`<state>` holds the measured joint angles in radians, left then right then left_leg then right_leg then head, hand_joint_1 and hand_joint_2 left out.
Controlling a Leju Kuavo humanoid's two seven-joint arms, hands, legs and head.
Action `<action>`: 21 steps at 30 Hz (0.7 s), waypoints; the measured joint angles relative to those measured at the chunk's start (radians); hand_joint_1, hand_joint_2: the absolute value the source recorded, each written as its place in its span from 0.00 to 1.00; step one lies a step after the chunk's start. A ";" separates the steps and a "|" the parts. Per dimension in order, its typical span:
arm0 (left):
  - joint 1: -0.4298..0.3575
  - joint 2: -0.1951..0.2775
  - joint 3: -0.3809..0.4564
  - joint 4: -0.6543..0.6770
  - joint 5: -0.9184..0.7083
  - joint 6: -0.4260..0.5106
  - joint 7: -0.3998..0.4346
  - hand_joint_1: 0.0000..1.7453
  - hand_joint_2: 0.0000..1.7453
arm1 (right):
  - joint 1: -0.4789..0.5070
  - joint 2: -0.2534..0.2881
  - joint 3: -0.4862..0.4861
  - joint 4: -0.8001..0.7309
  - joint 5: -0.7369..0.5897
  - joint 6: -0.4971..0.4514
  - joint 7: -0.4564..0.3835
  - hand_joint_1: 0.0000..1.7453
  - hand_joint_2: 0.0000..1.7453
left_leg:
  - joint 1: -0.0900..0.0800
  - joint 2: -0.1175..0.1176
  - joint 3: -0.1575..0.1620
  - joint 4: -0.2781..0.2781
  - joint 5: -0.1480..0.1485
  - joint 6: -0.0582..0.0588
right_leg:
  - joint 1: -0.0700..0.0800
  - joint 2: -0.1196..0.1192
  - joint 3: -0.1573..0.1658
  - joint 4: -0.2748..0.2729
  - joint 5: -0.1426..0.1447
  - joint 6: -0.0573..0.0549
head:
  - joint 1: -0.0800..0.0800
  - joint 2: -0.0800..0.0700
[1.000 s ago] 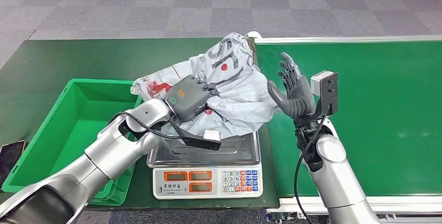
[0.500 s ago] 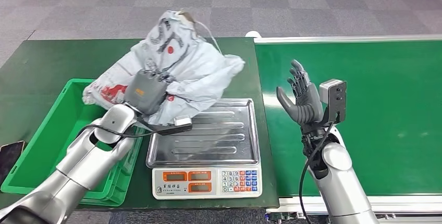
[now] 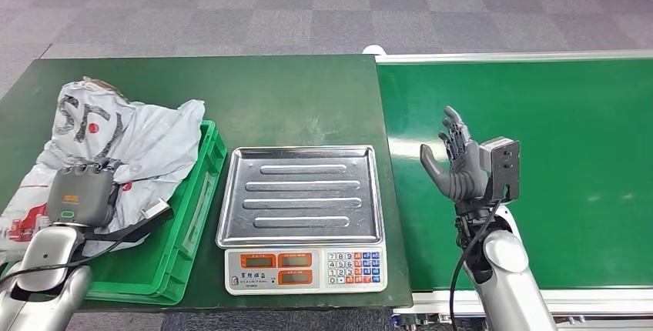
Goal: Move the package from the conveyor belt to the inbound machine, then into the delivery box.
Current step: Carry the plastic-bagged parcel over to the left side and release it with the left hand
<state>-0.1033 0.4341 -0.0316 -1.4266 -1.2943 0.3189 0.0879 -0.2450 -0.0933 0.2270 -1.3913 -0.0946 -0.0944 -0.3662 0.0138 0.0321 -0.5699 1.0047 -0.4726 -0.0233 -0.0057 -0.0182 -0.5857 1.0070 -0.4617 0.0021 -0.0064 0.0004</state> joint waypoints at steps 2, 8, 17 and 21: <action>0.024 0.000 0.032 -0.025 -0.034 -0.002 0.023 1.00 1.00 | 0.001 0.007 -0.001 -0.002 0.015 -0.008 0.001 0.00 1.00 | 0.000 0.000 0.000 0.000 0.000 0.000 | 0.000 0.000 0.000 0.000 0.000 0.000 | 0.000 0.000; 0.072 -0.005 0.092 -0.083 -0.047 -0.015 0.035 0.50 1.00 | 0.003 0.028 -0.007 -0.001 0.028 -0.009 -0.005 0.00 1.00 | 0.000 -0.001 0.000 0.000 0.000 0.000 | 0.000 0.000 0.000 0.000 0.000 0.000 | 0.000 0.000; 0.057 -0.006 0.100 -0.101 0.089 -0.079 -0.032 0.00 1.00 | 0.004 0.033 -0.013 -0.001 0.015 0.002 -0.003 0.00 1.00 | 0.000 -0.002 0.000 0.000 0.000 0.000 | 0.000 -0.001 0.000 0.000 0.000 0.000 | 0.000 0.000; 0.036 -0.006 0.093 -0.096 0.154 -0.103 -0.058 0.00 1.00 | 0.004 0.033 -0.013 -0.001 0.014 0.003 -0.003 0.00 1.00 | 0.000 -0.002 0.000 0.000 0.000 0.000 | 0.000 -0.001 0.000 0.000 0.000 0.000 | 0.000 0.000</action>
<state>-0.0675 0.4280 0.0609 -1.5225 -1.1401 0.2158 0.0303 -0.2406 -0.0599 0.2136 -1.3924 -0.0806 -0.0912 -0.3696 0.0138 0.0304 -0.5699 1.0050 -0.4722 -0.0237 -0.0057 -0.0189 -0.5857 1.0070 -0.4612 0.0023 -0.0065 0.0004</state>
